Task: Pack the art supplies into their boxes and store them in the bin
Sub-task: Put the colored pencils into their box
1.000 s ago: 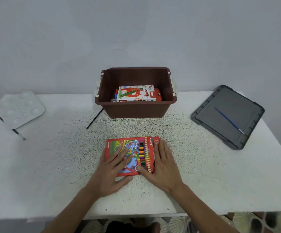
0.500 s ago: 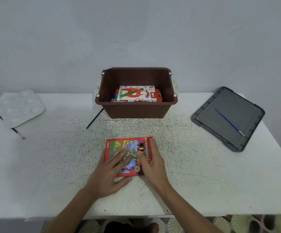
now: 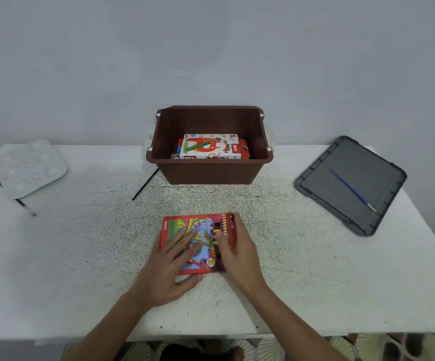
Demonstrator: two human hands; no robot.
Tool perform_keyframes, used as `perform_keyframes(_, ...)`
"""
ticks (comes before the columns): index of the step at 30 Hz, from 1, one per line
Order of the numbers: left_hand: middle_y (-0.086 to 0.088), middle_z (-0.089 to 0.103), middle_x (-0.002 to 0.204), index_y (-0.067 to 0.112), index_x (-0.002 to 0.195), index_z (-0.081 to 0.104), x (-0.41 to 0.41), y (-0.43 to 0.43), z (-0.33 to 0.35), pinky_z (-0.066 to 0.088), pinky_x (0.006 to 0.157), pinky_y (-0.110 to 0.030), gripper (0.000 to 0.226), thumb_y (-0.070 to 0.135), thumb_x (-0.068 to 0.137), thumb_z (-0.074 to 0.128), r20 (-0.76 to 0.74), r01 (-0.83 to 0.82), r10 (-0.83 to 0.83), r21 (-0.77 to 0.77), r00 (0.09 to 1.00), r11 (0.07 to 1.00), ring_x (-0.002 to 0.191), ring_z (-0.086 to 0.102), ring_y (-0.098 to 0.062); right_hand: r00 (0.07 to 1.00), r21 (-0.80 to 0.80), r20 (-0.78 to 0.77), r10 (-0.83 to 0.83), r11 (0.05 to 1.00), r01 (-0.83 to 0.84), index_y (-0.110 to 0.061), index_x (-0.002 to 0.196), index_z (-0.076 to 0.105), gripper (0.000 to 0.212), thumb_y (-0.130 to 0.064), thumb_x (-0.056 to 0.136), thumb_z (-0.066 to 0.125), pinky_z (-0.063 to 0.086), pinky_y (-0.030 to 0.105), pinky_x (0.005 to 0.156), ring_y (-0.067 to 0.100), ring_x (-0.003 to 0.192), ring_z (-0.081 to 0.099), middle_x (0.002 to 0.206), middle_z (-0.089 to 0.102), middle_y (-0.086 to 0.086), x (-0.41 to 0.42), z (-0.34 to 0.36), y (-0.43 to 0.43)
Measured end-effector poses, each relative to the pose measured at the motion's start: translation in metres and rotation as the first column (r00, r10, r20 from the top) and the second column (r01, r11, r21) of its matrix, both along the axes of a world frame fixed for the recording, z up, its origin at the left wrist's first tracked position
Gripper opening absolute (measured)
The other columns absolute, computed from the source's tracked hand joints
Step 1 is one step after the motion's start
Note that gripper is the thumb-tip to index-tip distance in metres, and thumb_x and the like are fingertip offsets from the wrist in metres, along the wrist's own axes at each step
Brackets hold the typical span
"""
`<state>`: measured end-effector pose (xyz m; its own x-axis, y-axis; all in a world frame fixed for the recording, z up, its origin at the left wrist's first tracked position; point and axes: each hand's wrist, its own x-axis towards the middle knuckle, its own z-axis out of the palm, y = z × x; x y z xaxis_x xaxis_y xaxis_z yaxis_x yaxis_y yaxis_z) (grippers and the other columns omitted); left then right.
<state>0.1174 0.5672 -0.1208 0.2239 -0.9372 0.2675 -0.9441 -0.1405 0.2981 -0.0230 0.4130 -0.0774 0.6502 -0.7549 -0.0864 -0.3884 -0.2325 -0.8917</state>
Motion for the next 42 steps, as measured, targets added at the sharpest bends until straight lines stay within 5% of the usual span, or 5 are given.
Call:
perform_keyframes(4, 0.005, 0.030, 0.160, 0.027, 0.147, 0.044, 0.001, 0.001, -0.001, 0.022, 0.112, -0.068, 0.068, 0.063, 0.090, 0.055, -0.014, -0.011, 0.011, 0.021, 1.000, 1.000, 0.151, 0.018, -0.018, 0.992, -0.004, 0.078, -0.096, 0.995, 0.097, -0.022, 0.146, 0.041, 0.044, -0.027, 0.103, 0.046, 0.053, 0.019, 0.088, -0.001, 0.109, 0.061, 0.124, 0.061, -0.015, -0.010, -0.007, -0.007)
perform_keyframes(10, 0.007, 0.028, 0.160, 0.029, 0.148, 0.042, 0.001, 0.002, -0.001, 0.021, 0.113, -0.067, 0.068, 0.064, 0.090, 0.055, -0.022, -0.016, 0.016, 0.026, 1.000, 1.000, 0.151, 0.017, -0.017, 1.000, -0.235, 0.016, 0.023, 0.972, -0.018, -0.008, 0.138, 0.054, 0.042, 0.002, 0.098, 0.047, 0.023, 0.018, 0.118, 0.006, 0.145, 0.024, 0.153, 0.022, -0.010, -0.012, -0.018, -0.013)
perform_keyframes(21, 0.006, 0.031, 0.159, 0.027, 0.146, 0.046, 0.000, 0.001, 0.000, 0.024, 0.112, -0.067, 0.068, 0.063, 0.090, 0.056, -0.012, -0.012, 0.012, 0.006, 1.000, 1.000, 0.150, 0.020, -0.017, 0.988, -0.379, -0.090, 0.124, 0.913, -0.149, -0.007, 0.151, 0.035, 0.053, -0.007, 0.099, 0.046, 0.043, 0.033, 0.110, 0.018, 0.147, 0.027, 0.165, 0.010, 0.002, -0.001, -0.019, 0.004)
perform_keyframes(29, 0.003, 0.034, 0.158, 0.025, 0.144, 0.049, -0.001, -0.001, 0.000, 0.025, 0.111, -0.067, 0.067, 0.062, 0.089, 0.059, -0.006, -0.005, 0.005, -0.024, 1.000, 1.000, 0.150, 0.022, -0.018, 0.895, -0.511, -0.443, 0.061, 0.803, -0.308, 0.001, 0.154, 0.006, 0.064, -0.032, 0.101, 0.018, 0.006, 0.047, 0.122, 0.039, 0.150, -0.005, 0.160, 0.003, 0.028, 0.015, -0.037, 0.026)
perform_keyframes(42, 0.007, 0.032, 0.159, 0.027, 0.143, 0.050, 0.001, 0.000, 0.002, 0.025, 0.112, -0.066, 0.065, 0.064, 0.089, 0.056, -0.016, -0.021, 0.020, -0.018, 1.000, 1.000, 0.150, 0.020, -0.016, 0.916, -0.455, -0.372, 0.153, 0.830, -0.323, -0.008, 0.154, -0.002, 0.070, -0.045, 0.095, 0.004, -0.004, 0.038, 0.123, 0.028, 0.150, -0.014, 0.158, -0.014, 0.013, 0.010, -0.022, 0.023)
